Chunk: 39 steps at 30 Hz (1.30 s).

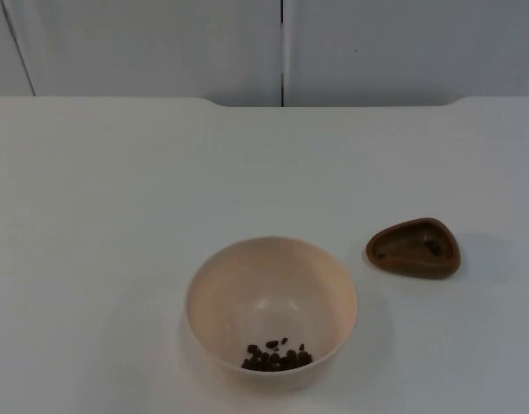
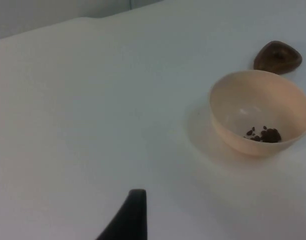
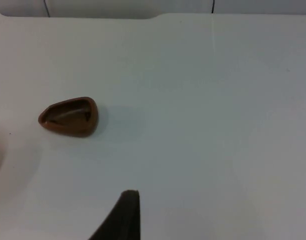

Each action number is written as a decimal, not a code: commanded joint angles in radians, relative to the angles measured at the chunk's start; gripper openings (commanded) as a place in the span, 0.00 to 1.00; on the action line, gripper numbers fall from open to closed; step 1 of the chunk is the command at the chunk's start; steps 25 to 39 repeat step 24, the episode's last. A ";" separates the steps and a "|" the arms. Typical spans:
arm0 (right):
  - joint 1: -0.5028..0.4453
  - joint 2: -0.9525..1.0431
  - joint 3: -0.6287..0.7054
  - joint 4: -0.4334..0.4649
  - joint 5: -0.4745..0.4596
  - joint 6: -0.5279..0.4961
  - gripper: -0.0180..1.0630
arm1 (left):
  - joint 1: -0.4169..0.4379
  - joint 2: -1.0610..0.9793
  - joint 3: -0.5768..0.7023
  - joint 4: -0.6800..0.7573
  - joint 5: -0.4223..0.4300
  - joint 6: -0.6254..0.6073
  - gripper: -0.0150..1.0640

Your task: Pick up the bowl with the left hand and pour the coffee beans from the cup into the bowl with the right hand.

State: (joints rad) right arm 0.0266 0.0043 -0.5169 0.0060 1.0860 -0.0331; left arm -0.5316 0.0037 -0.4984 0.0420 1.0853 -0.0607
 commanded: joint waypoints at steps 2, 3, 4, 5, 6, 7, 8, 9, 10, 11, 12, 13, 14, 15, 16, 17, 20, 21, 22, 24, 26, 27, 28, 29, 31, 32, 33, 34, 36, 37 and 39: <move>-0.007 -0.004 0.000 -0.001 -0.008 0.002 0.99 | 0.064 -0.004 0.005 0.003 -0.011 0.001 0.99; -0.007 -0.004 0.000 -0.001 -0.008 0.002 0.99 | 0.093 -0.004 0.005 0.003 -0.011 0.001 0.99; -0.007 -0.004 0.000 -0.001 -0.008 0.002 0.99 | 0.122 -0.004 0.005 0.003 -0.011 0.001 0.99; -0.007 -0.004 0.000 -0.001 -0.008 0.002 0.99 | 0.151 -0.004 0.005 0.003 -0.011 0.001 0.99; -0.007 -0.004 0.000 -0.001 -0.008 0.002 0.99 | 0.151 -0.004 0.005 0.003 -0.011 0.001 0.99; -0.007 -0.004 0.000 -0.001 -0.008 0.002 0.99 | 0.176 -0.004 0.005 0.003 -0.011 0.001 0.99; -0.007 -0.004 0.000 -0.001 -0.008 0.002 0.99 | 0.206 -0.004 0.005 0.003 -0.011 0.001 0.99; -0.007 -0.004 0.000 -0.001 -0.008 0.002 0.99 | 0.236 -0.004 0.005 0.003 -0.011 0.001 0.99; -0.007 -0.004 0.000 -0.001 -0.008 0.002 0.99 | 0.261 -0.004 0.005 0.003 -0.011 0.001 0.99; -0.007 -0.004 0.000 -0.001 -0.008 0.002 0.99 | 0.293 -0.004 0.005 0.003 -0.011 0.001 0.99; -0.007 -0.004 0.000 -0.001 -0.008 0.002 0.99 | 0.293 -0.004 0.005 0.003 -0.011 0.001 0.99; -0.007 -0.004 0.000 -0.001 -0.008 0.002 0.99 | 0.325 -0.004 0.005 0.003 -0.011 0.001 0.99; -0.007 -0.004 0.000 -0.001 -0.008 0.002 0.99 | 0.373 -0.004 0.005 0.003 -0.011 0.001 0.99; -0.007 -0.004 0.000 -0.001 -0.008 0.002 0.99 | 0.373 -0.004 0.005 0.003 -0.011 0.001 0.99; -0.007 -0.004 0.000 -0.001 -0.008 0.002 0.99 | 0.400 -0.004 0.005 0.003 -0.011 0.001 0.99; -0.007 -0.004 0.000 -0.001 -0.008 0.002 0.99 | 0.431 -0.004 0.005 0.003 -0.011 0.001 0.99; -0.007 -0.004 0.000 0.002 -0.008 0.002 0.99 | 0.484 -0.004 0.005 0.003 -0.011 0.001 0.99; -0.007 -0.004 0.000 0.002 -0.008 0.002 0.99 | 0.508 -0.004 0.005 0.003 -0.011 0.001 0.99; -0.007 -0.004 0.000 0.002 -0.008 0.002 0.99 | 0.535 -0.004 0.005 0.003 -0.011 0.001 0.99; -0.007 -0.004 0.000 0.002 -0.008 0.002 0.99 | 0.560 -0.004 0.005 0.003 -0.011 0.001 0.99; -0.007 -0.004 0.000 0.002 -0.008 0.002 0.99 | 0.560 -0.004 0.005 0.003 -0.011 0.001 0.99; -0.007 -0.004 0.000 0.002 -0.008 0.002 0.99 | 0.560 -0.004 0.005 0.003 -0.011 0.001 0.99; -0.007 -0.004 0.000 0.002 -0.008 0.002 0.99 | 0.560 -0.004 0.005 0.003 -0.011 0.001 0.99; -0.007 -0.004 0.000 0.002 -0.008 0.002 0.99 | 0.560 -0.004 0.005 0.003 -0.011 0.001 0.99; -0.007 -0.004 0.000 0.002 -0.008 0.002 0.99 | 0.560 -0.004 0.005 0.003 -0.011 0.001 0.99; -0.007 -0.004 0.000 0.002 -0.008 0.002 0.99 | 0.560 -0.004 0.005 0.003 -0.011 0.001 0.99; -0.007 -0.004 0.000 0.002 -0.008 0.002 0.99 | 0.560 -0.004 0.005 0.003 -0.011 0.001 0.99; -0.007 -0.004 0.000 0.002 -0.008 0.002 0.99 | 0.560 -0.004 0.005 0.003 -0.011 0.001 0.99; -0.007 -0.004 0.000 0.002 -0.008 0.002 0.99 | 0.560 -0.004 0.005 0.003 -0.011 0.001 0.99; -0.007 -0.004 0.000 0.002 -0.008 0.002 0.99 | 0.560 -0.004 0.005 0.003 -0.011 0.001 0.99; -0.007 -0.004 0.000 0.002 -0.008 0.002 0.99 | 0.560 -0.004 0.005 0.003 -0.011 0.001 0.99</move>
